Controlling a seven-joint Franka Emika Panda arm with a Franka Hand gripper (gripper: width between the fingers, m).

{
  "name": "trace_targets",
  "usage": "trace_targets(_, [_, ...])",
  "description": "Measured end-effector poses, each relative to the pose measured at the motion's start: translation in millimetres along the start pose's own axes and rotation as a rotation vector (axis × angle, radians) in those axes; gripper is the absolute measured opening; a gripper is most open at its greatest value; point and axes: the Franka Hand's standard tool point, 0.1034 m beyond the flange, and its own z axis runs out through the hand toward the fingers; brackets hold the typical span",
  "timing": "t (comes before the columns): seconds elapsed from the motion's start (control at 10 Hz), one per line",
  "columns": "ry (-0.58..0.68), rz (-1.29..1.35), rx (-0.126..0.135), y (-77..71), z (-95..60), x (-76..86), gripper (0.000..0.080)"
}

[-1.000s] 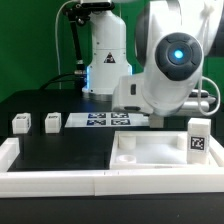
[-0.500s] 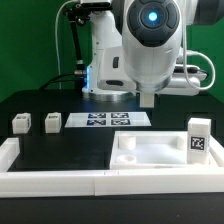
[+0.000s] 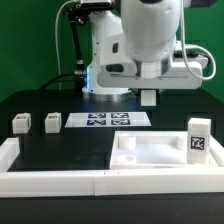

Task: Assemble square table

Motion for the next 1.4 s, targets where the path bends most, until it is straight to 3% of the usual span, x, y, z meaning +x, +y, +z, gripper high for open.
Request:
trace_targets(0.2, [0.145,-0.012,0.019,0.5,-29.1,-0.5,0.029])
trace_targets(0.3, [0.208,-0.014,0.027,-0.3,-36.4,1.3,0.029])
trace_targets(0.6, [0.441,-0.028,0.04,-3.7,-37.4,7.7,0.029])
trace_targets(0.7, [0.491,-0.034,0.034,-1.7,-38.5,12.3,0.029])
trace_targets(0.8, [0.595,-0.071,-0.011,4.1,-47.2,25.3,0.029])
trace_targets(1.2, [0.867,-0.115,-0.011,7.8,-92.6,40.9,0.029])
trace_targets(1.4, [1.036,-0.119,-0.014,9.4,-93.3,42.8,0.029])
